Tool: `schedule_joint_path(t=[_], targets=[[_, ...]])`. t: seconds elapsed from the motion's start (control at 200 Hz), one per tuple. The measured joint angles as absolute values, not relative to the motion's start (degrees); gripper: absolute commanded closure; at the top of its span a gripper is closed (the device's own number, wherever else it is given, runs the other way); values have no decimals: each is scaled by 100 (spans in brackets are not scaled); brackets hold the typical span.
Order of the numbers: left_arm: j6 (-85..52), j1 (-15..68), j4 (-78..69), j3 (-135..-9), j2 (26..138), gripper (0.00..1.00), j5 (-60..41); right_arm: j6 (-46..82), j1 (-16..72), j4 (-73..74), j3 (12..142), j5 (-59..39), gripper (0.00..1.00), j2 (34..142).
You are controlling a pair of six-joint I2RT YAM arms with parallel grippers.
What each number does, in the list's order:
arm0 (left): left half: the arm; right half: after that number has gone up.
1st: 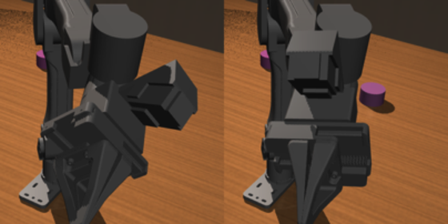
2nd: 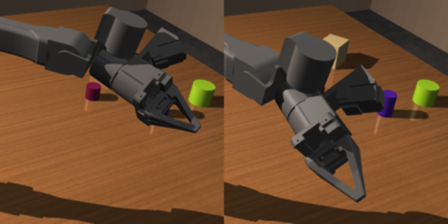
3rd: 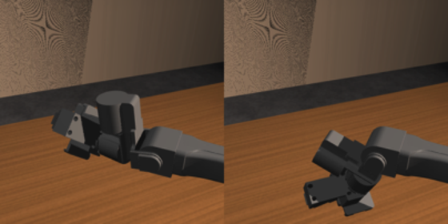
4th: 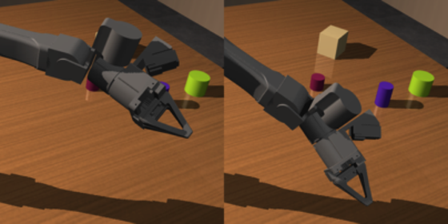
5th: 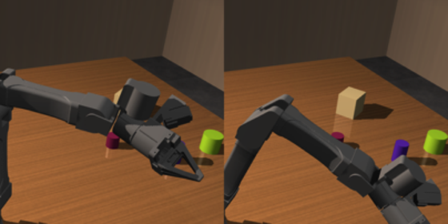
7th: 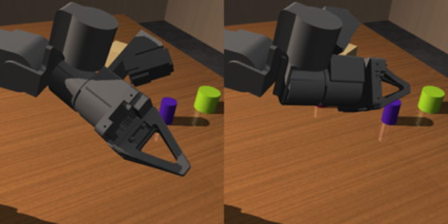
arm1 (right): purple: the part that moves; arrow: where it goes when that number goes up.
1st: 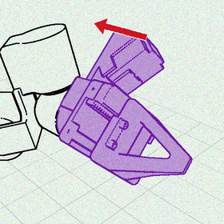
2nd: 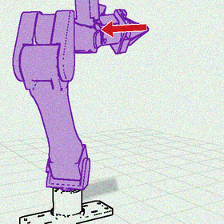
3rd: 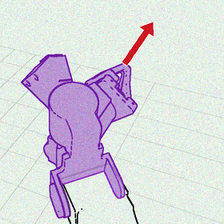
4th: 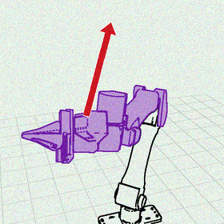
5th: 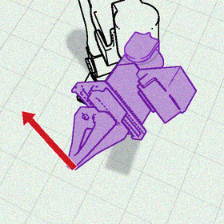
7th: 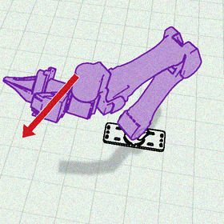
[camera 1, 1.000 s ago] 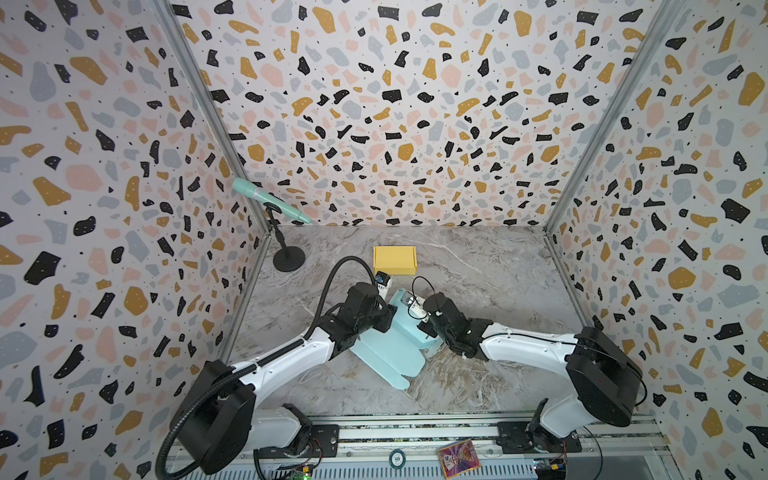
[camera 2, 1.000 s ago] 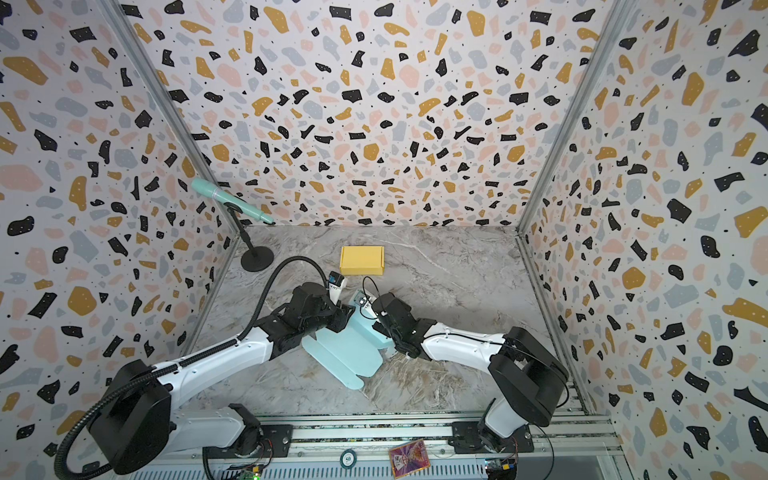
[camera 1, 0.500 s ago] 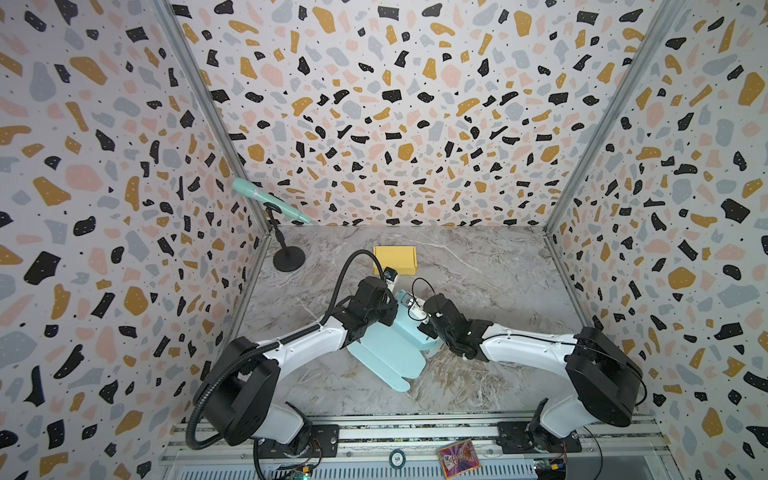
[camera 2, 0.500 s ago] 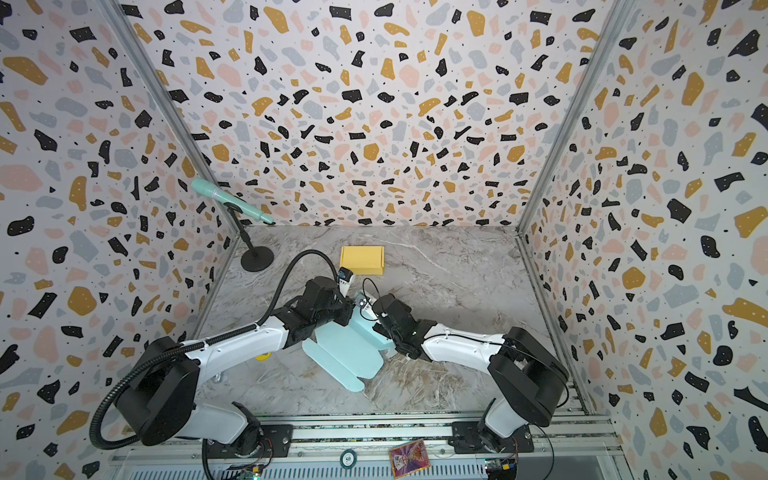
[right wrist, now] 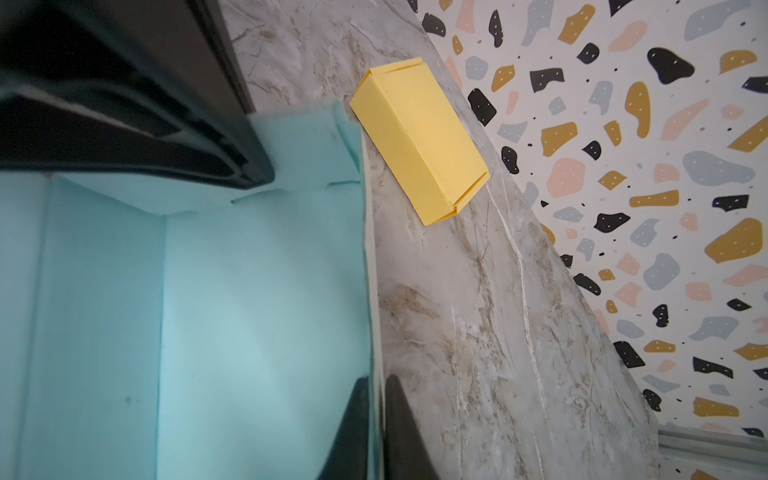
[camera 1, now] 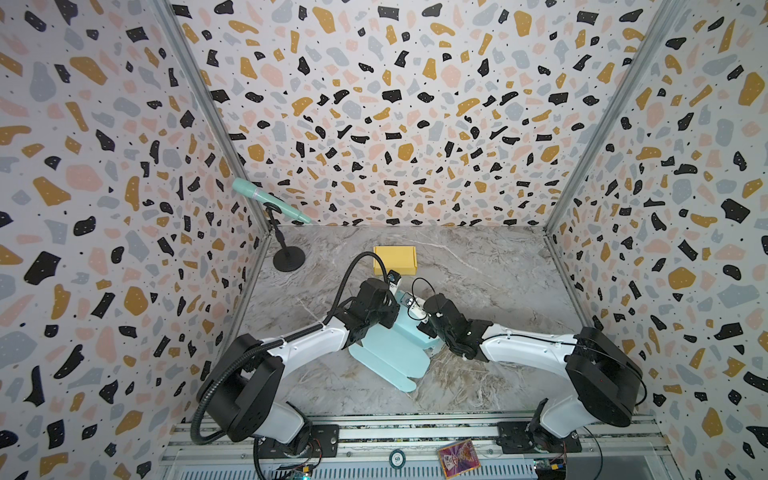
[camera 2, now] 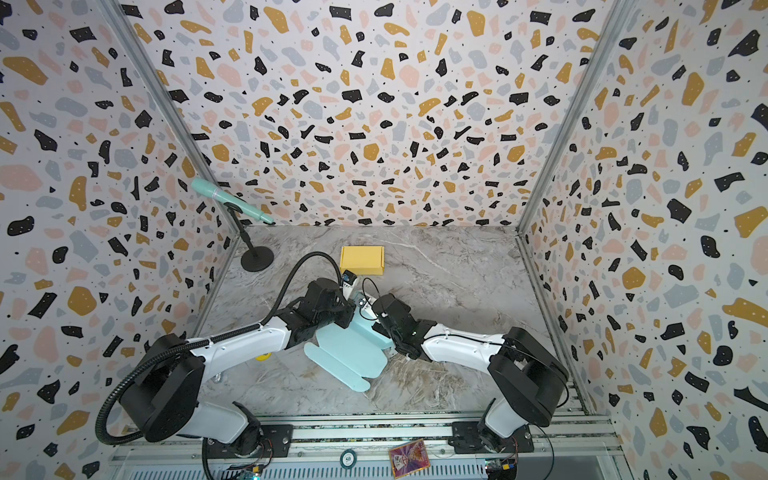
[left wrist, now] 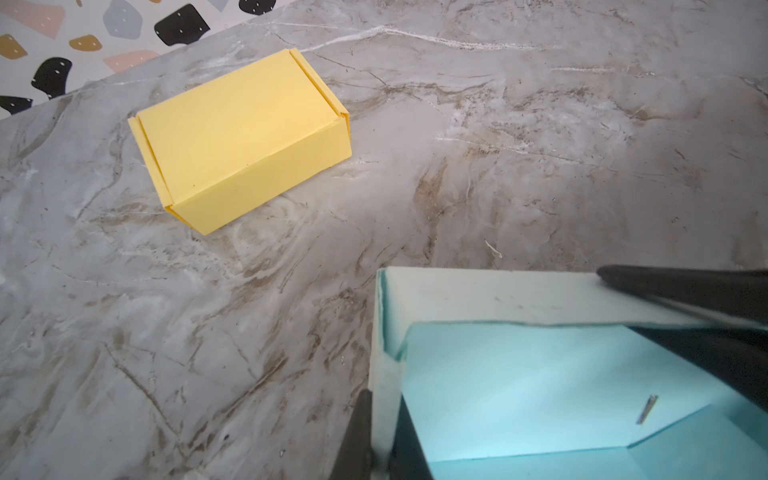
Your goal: Fold the paper box
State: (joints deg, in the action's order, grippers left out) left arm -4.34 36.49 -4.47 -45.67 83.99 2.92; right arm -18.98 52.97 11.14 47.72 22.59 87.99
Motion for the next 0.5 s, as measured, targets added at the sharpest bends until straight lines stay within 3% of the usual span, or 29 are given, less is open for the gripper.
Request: schedule_joint_path(t=[0.18, 0.4, 0.496], targets=[[-526, 3647, -607, -4366, 8197, 95, 294, -1568, 5328, 1048, 4766, 1931, 55, 8374], [-698, 3645, -849, -4123, 7961, 95, 301, -681, 5275, 867, 4383, 1345, 46, 6801], [-810, 3645, -939, -3955, 7837, 96, 307, 75, 4814, 698, 4040, 880, 46, 5902]])
